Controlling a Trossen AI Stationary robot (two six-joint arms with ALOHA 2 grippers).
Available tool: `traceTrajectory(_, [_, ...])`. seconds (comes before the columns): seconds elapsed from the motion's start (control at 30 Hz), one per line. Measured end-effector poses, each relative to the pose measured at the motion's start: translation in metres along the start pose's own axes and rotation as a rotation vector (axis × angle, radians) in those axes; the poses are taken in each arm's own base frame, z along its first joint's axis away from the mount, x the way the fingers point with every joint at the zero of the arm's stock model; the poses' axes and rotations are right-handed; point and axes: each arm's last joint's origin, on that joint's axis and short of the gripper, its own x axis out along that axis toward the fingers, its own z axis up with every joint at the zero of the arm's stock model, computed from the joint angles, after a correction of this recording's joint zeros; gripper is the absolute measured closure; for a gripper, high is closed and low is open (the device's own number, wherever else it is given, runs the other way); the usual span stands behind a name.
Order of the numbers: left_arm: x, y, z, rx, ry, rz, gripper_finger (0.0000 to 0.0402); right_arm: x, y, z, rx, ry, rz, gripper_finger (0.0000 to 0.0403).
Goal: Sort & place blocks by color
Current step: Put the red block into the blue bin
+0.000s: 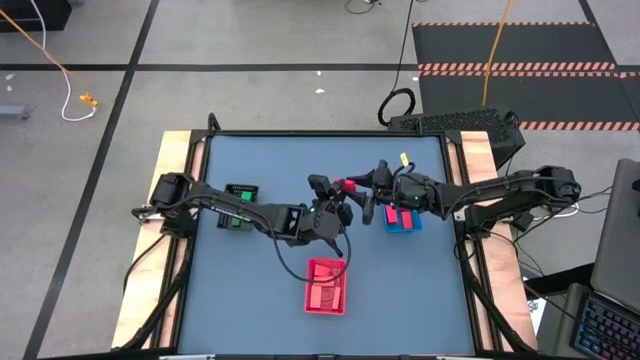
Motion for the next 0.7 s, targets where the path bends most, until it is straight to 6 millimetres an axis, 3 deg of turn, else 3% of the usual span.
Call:
traceTrajectory(0.3, [-0.0029, -0.0032, 0.0003, 0.037, -0.016, -0.033, 0.0284, -0.0001, 0.0003, -0.0018, -0.060, 0.020, 0.018, 0.0325])
traceTrajectory(0.33, [-0.0031, -0.0034, 0.0002, 0.041, -0.018, -0.038, 0.0288, -0.0001, -0.0001, -0.0024, -0.075, 0.025, 0.015, 0.0335])
traceTrajectory(0.37, [-0.0037, -0.0037, -0.0004, 0.049, -0.016, -0.043, 0.0322, -0.0001, -0.0004, -0.0033, -0.085, 0.033, 0.025, 0.0343])
traceTrajectory(0.47, [-0.0051, -0.0050, -0.0003, 0.053, -0.026, -0.072, 0.0366, 0.0002, -0.0004, -0.0044, -0.104, 0.041, 0.030, 0.0351])
traceTrajectory(0.7, [-0.0057, -0.0078, -0.0048, 0.115, -0.007, -0.112, 0.0368, -0.0002, -0.0010, -0.0069, -0.130, 0.069, 0.030, 0.0351])
